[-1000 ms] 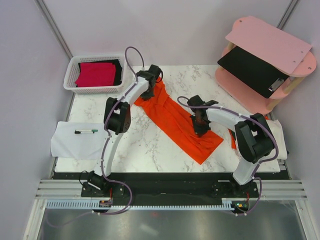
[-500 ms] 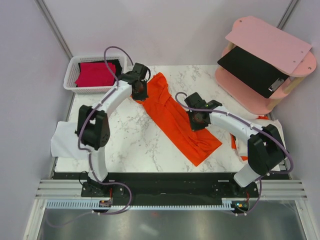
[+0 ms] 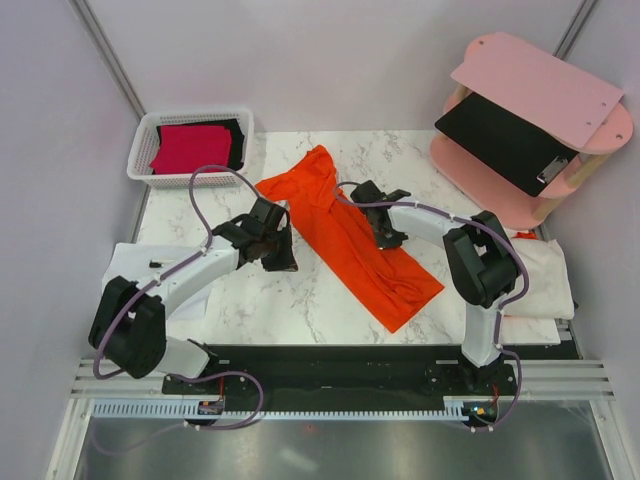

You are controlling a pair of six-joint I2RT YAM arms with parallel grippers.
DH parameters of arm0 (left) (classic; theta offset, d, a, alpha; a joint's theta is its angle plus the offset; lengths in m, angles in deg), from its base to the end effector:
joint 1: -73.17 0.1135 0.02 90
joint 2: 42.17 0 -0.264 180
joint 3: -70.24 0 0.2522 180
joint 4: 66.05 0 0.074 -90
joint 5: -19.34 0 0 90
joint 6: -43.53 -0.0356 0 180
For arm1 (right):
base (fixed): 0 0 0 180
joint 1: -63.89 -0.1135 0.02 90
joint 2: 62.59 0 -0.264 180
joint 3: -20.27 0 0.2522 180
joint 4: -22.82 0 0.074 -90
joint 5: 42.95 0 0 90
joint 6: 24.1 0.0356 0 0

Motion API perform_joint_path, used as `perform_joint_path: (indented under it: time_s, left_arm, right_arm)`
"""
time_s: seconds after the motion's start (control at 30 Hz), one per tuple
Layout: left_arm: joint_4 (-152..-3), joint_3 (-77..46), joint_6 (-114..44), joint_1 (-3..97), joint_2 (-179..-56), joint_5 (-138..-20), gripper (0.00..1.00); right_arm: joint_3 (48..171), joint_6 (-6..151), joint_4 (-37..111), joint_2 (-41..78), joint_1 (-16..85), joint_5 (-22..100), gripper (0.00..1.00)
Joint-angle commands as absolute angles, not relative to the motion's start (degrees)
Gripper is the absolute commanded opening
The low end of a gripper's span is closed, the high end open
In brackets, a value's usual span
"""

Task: Fold and stack the t-shirts
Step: Rotate the tshirt 90 degrees

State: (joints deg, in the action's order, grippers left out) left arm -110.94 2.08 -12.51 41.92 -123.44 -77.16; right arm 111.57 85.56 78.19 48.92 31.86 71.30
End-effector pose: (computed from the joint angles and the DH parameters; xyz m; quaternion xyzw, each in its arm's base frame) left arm 0.2403 -0.1505 0.2245 -0.0071 0.9598 -0.1942 0.2025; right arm 0.3299 0.1891 0.1689 -0.0783 0.9672 -0.1340 0.2013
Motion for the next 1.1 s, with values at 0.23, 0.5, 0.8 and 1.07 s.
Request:
perform_joint_path:
  time_s: [0.23, 0.5, 0.8, 1.07]
  left_arm:
    - [-107.22, 3.04, -8.85, 42.05, -120.13, -76.73, 0.02]
    - [-110.92, -0.48, -9.64, 44.24, -120.65, -71.98, 0.02]
    - [-112.85, -1.36, -10.87, 51.45, -120.92, -71.19, 0.02]
    - [-113.12, -0.04, -13.16, 53.48, -120.04, -71.19, 0.02]
  right_arm:
    - [108.49, 82.52, 80.36, 49.21, 32.07, 72.99, 0.00]
    - [105.67, 83.83, 80.88, 49.03, 21.81, 63.60, 0.00]
    - [107.33, 89.72, 79.21, 49.03, 12.56, 47.24, 0.00]
    - [112.86, 89.20, 79.29, 47.89, 12.64, 51.14, 0.00]
